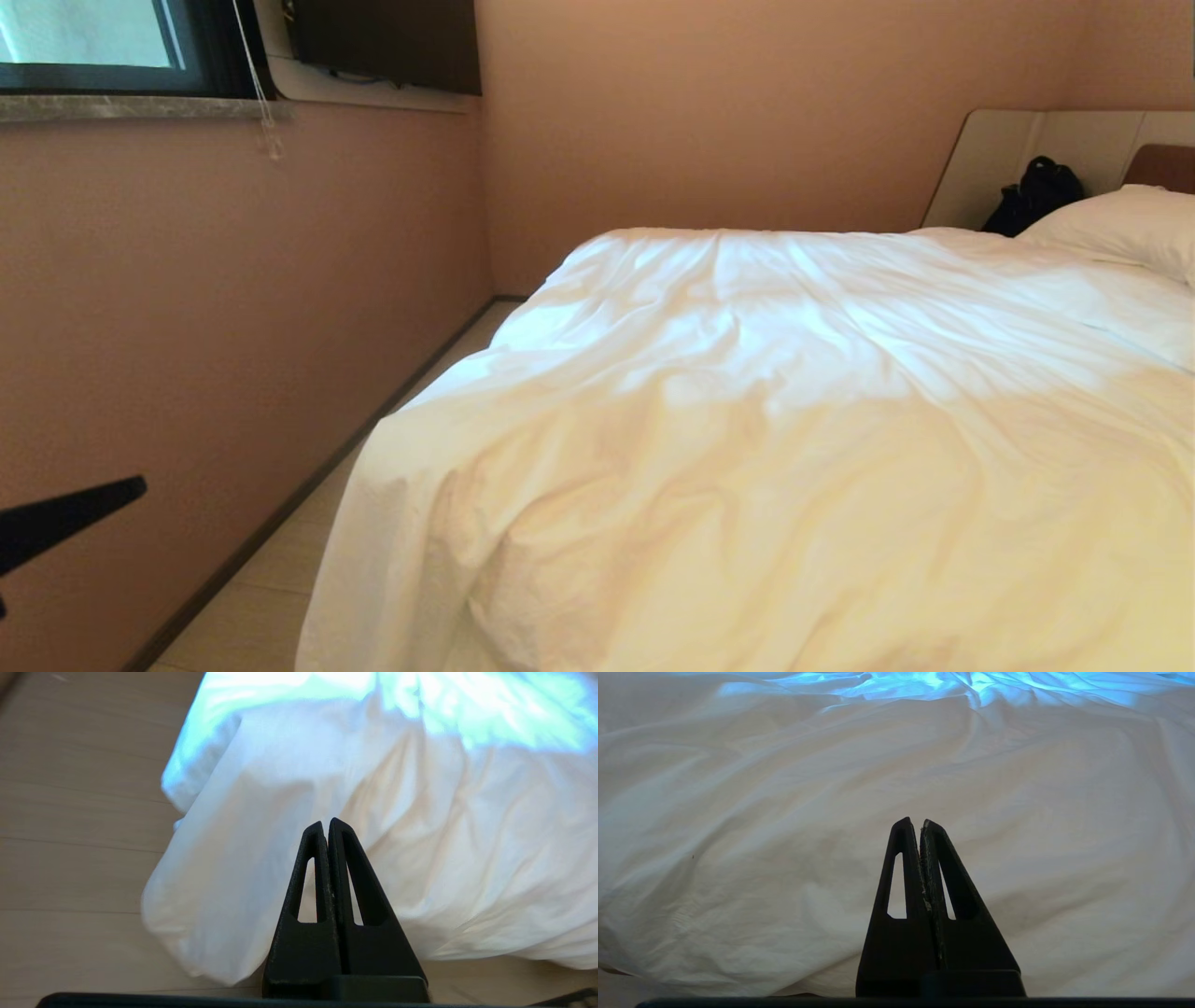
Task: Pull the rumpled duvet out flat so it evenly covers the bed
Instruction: Flatten the corners of the folded blanket
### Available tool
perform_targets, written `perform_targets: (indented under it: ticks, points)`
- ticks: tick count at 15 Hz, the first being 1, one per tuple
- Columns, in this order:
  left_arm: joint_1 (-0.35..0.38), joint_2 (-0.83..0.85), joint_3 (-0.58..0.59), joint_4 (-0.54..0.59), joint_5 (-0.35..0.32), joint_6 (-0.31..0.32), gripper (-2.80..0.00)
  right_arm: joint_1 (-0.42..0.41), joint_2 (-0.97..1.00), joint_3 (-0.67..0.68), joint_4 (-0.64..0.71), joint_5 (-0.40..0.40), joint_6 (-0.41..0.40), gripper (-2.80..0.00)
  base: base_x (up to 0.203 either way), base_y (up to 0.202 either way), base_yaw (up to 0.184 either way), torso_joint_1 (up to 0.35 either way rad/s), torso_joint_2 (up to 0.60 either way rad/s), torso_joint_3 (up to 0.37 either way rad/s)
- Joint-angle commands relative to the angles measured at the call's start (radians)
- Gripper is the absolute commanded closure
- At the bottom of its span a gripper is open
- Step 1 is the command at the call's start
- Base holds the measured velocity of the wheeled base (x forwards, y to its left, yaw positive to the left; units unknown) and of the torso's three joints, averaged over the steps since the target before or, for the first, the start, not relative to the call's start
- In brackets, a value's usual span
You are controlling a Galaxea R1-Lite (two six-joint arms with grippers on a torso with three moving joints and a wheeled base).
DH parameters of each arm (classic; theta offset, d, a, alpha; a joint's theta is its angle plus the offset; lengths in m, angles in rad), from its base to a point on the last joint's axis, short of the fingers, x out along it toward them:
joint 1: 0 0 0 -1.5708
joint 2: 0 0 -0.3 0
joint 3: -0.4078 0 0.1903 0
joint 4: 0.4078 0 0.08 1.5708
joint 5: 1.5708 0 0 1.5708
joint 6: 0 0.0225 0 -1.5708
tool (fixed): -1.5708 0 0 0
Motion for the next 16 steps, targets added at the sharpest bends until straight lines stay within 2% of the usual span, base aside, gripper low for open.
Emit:
perform_targets:
  ticks: [1, 2, 3, 4, 6, 8, 11, 16]
  points:
    - [-0.043, 0.233, -0.098, -0.014, -0.011, -0.025, 0.0, 0.0, 0.001, 0.0, 0.0, 0.0, 0.0, 0.0, 0.0, 0.0, 0.0, 0.0, 0.0, 0.0]
    - [-0.092, 0.314, -0.165, -0.026, -0.009, -0.047, 0.0, 0.0, 0.001, 0.0, 0.0, 0.0, 0.0, 0.0, 0.0, 0.0, 0.0, 0.0, 0.0, 0.0]
    - [-0.177, 0.376, -0.221, -0.037, 0.016, -0.064, 0.0, 0.0, 0.001, 0.0, 0.0, 0.0, 0.0, 0.0, 0.0, 0.0, 0.0, 0.0, 0.0, 0.0]
    - [-0.248, 0.429, -0.259, -0.049, 0.067, -0.076, 0.0, 0.0, 0.001, 0.0, 0.0, 0.0, 0.0, 0.0, 0.0, 0.0, 0.0, 0.0, 0.0, 0.0]
    - [-0.38, 0.556, -0.318, -0.109, 0.226, -0.089, 0.0, 0.0, 0.001, 0.0, -0.001, 0.0, 0.0, 0.0, 0.0, 0.0, 0.0, 0.0, 0.0, 0.0]
    - [-0.466, 0.666, -0.367, -0.206, 0.344, -0.103, 0.0, 0.0, 0.001, 0.0, 0.0, 0.0, 0.0, 0.0, 0.0, 0.0, 0.0, 0.0, 0.0, 0.0]
    - [-0.511, 0.826, -0.491, -0.262, 0.403, -0.124, 0.0, 0.0, 0.001, 0.0, 0.0, 0.0, 0.0, 0.0, 0.0, 0.0, 0.0, 0.0, 0.0, 0.0]
    - [-0.546, 1.019, -0.675, -0.274, 0.428, -0.125, 0.0, 0.0, 0.0, 0.0, 0.0, 0.0, 0.0, 0.0, 0.0, 0.0, 0.0, 0.0, 0.0, 0.0]
